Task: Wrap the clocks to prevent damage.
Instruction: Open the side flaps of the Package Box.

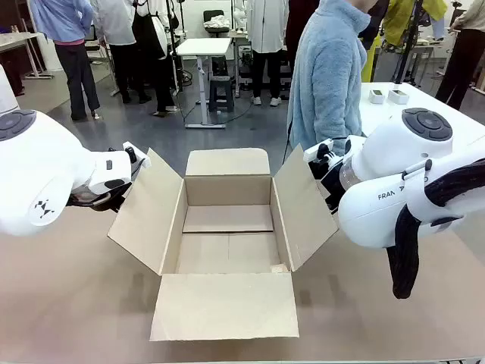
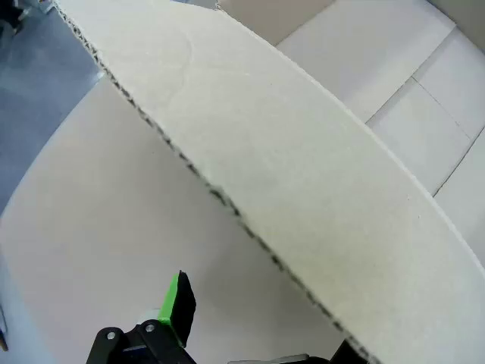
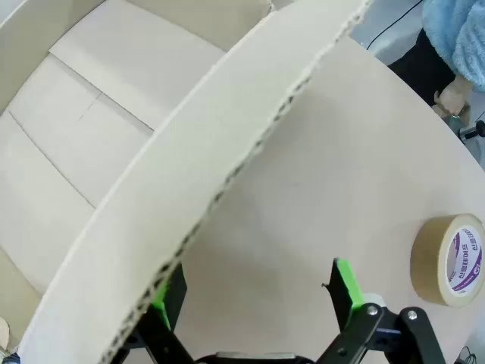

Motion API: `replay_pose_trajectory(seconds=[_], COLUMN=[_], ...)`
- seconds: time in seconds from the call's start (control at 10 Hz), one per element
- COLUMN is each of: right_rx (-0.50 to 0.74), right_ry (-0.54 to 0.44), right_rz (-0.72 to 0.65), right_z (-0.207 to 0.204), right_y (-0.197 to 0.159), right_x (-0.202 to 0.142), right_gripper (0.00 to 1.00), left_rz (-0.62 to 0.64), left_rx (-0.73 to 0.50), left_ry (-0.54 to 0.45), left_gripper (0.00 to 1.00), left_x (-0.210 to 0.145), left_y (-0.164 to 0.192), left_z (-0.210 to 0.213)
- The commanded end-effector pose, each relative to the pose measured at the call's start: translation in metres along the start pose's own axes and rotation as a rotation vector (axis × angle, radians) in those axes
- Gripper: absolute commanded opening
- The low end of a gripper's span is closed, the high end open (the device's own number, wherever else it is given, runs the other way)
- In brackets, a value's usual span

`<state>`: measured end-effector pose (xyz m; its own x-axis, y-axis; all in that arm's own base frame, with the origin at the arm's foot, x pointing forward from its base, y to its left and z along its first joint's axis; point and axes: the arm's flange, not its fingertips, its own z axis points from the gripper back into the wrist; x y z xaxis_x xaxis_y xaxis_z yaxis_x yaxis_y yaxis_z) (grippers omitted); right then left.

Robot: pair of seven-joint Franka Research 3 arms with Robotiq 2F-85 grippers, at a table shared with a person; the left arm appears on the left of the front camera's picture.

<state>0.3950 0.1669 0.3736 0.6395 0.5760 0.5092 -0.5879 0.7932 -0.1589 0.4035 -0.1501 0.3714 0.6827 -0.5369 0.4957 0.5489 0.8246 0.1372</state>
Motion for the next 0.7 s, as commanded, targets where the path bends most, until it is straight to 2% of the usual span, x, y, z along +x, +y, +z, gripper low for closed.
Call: replay_pose_trajectory(seconds=[0.0, 0.6], right_rx=[0.0, 0.0], right_ry=[0.0, 0.0], right_rz=[0.0, 0.0], right_z=[0.0, 0.0], right_y=[0.0, 0.0], right_x=[0.0, 0.0], right_gripper=[1.0, 1.0], left_rz=[0.0, 0.0], left_rx=[0.0, 0.0], left_ry=[0.0, 0.0], left_gripper=[1.0, 1.0], left_x=[0.0, 0.0], left_y=[-0.0001, -0.0001], left_z=[0.0, 0.0])
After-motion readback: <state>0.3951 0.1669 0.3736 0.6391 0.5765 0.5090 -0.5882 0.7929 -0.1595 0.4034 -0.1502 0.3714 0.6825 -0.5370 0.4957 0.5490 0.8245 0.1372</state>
